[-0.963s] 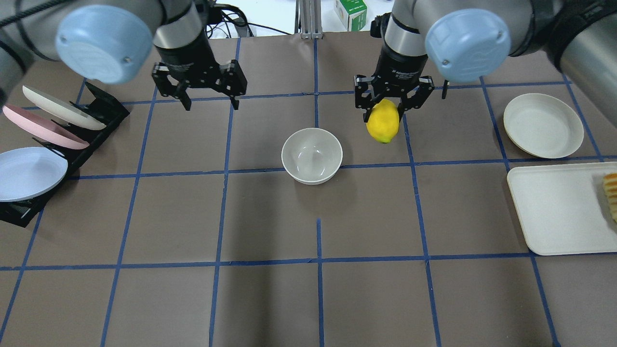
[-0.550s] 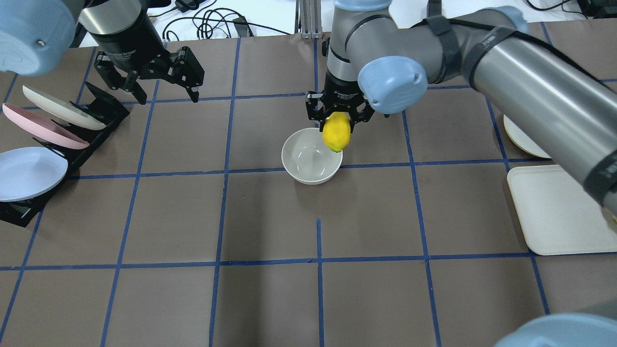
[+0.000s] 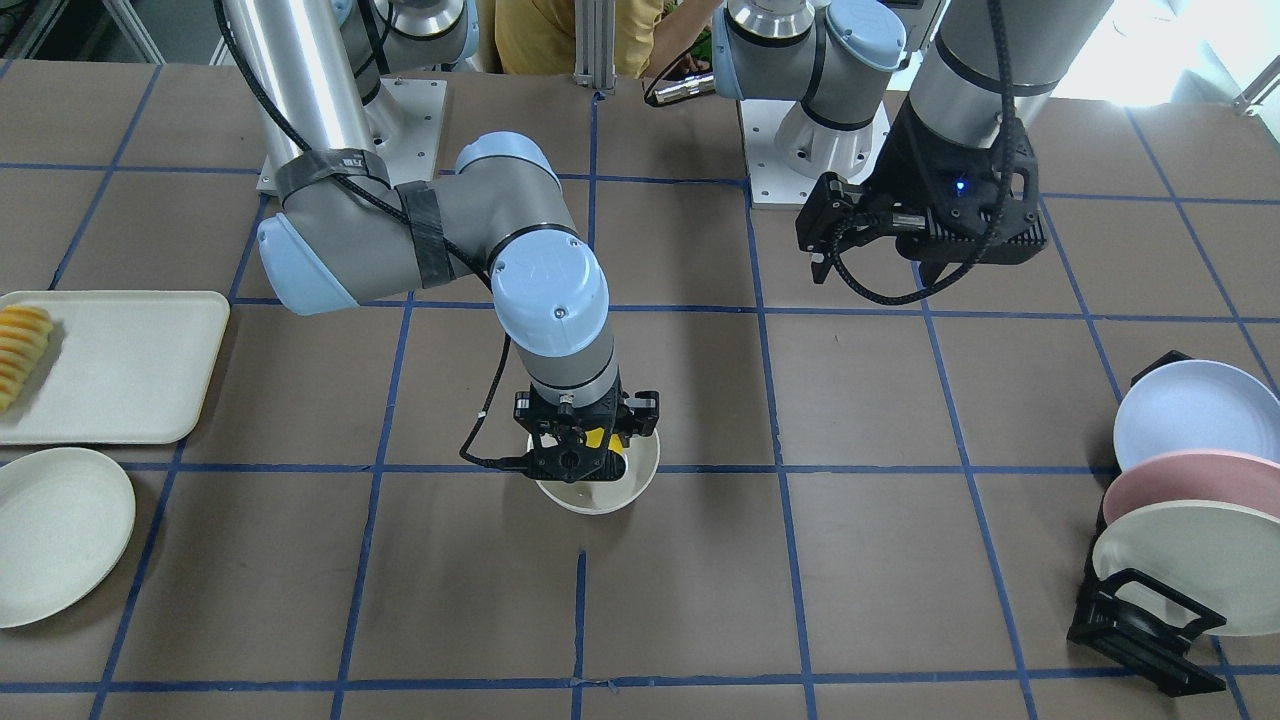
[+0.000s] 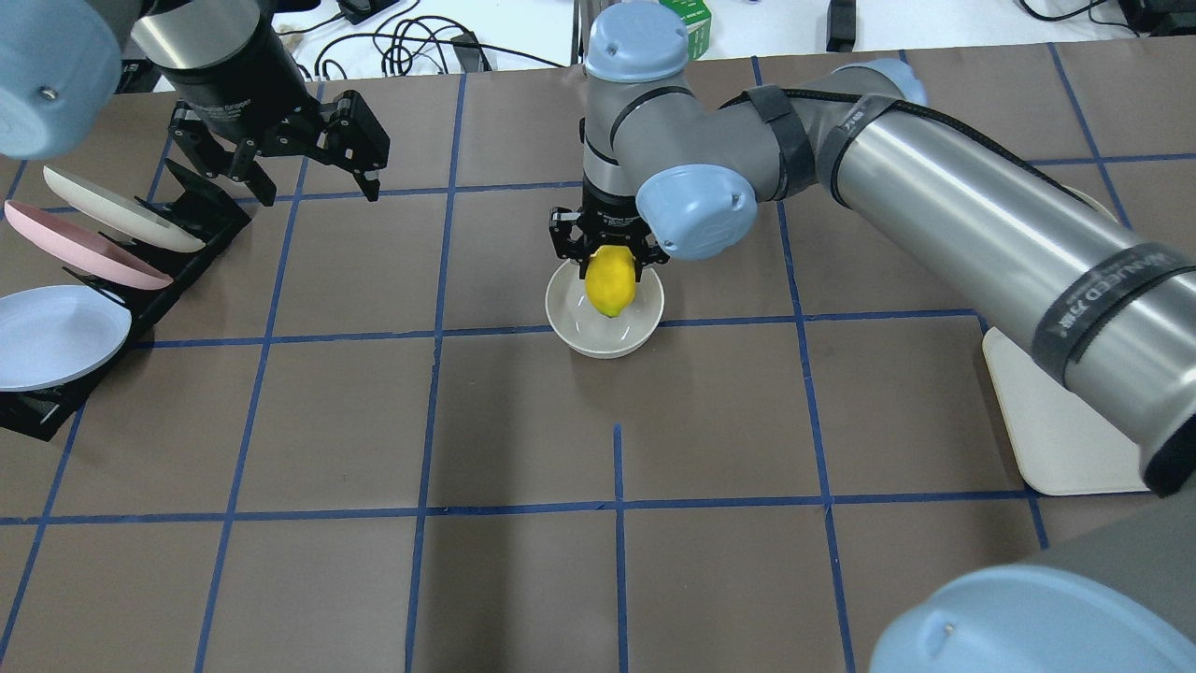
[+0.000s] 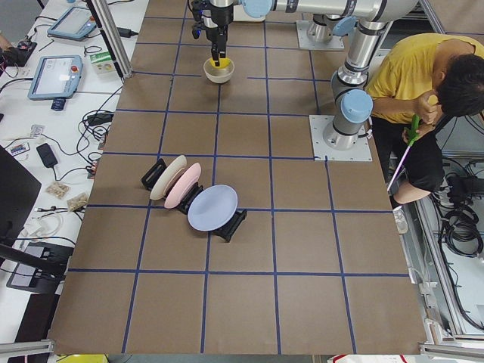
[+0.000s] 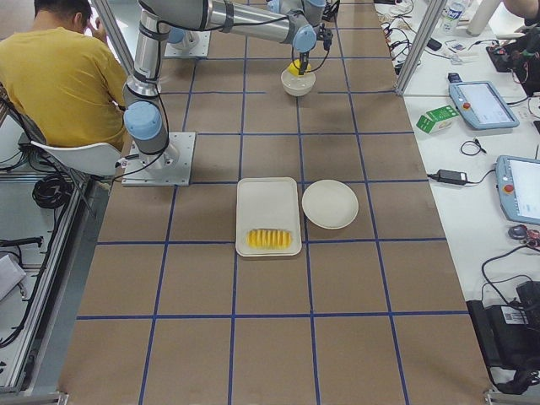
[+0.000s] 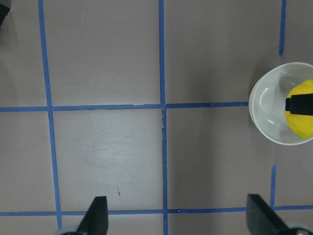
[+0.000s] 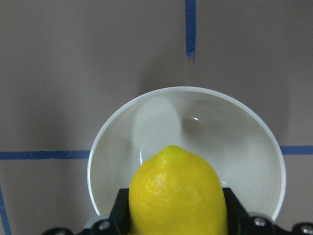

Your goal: Place bowl and put lemon in it

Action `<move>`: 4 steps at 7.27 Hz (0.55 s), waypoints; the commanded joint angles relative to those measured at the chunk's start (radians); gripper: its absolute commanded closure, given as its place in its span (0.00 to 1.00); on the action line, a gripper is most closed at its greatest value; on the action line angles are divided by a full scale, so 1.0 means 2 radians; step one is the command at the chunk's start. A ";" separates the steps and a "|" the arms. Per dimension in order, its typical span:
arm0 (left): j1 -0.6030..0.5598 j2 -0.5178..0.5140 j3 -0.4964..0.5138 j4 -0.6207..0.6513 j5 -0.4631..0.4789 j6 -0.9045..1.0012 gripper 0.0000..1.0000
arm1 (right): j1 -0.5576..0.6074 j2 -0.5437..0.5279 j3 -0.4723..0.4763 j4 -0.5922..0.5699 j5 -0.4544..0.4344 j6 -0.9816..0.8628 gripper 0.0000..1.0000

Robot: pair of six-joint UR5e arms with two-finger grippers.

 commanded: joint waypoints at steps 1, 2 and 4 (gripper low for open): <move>0.000 0.001 -0.008 0.004 -0.001 0.002 0.00 | 0.001 0.018 0.001 -0.007 0.001 0.005 1.00; -0.001 -0.003 -0.008 0.004 -0.002 -0.002 0.00 | 0.001 0.022 0.001 -0.008 0.000 0.005 1.00; -0.001 -0.004 -0.007 0.004 -0.002 -0.006 0.00 | 0.001 0.035 0.001 -0.008 -0.007 0.036 0.98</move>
